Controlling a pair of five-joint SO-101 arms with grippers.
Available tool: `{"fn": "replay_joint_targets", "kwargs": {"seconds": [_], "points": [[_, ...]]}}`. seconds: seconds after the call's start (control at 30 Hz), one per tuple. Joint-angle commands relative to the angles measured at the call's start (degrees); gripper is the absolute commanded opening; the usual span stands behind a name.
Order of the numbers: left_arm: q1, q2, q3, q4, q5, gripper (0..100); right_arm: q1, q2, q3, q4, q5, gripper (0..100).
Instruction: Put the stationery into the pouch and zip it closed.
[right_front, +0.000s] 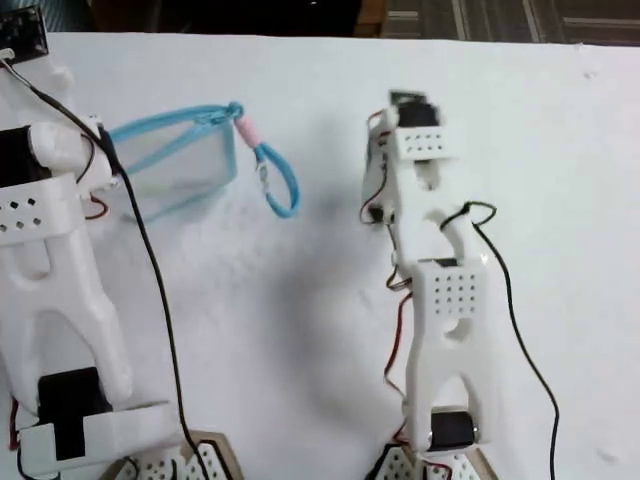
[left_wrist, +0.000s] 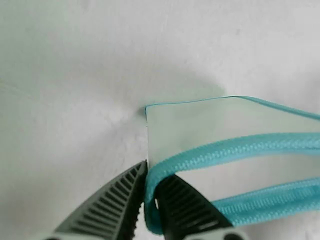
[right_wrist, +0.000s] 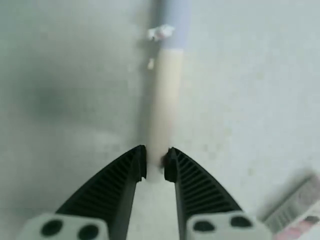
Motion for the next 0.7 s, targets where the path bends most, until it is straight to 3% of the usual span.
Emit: {"fn": "replay_joint_targets", "kwargs": {"seconds": [0.0, 0.37, 0.67], "points": [[0.40, -0.84, -2.11, -0.53, -0.09, 2, -2.95, -14.11, 18.64, 1.45, 1.58, 1.6], [0.40, -0.84, -2.11, -0.44, -0.26, 2, -10.15, -42.95, 54.59, 0.31, 3.87, 3.3], [0.48, -0.84, -2.11, -0.44, -0.26, 2, -10.68, -43.74, 55.30, -1.71, 3.87, 38.5]]}}
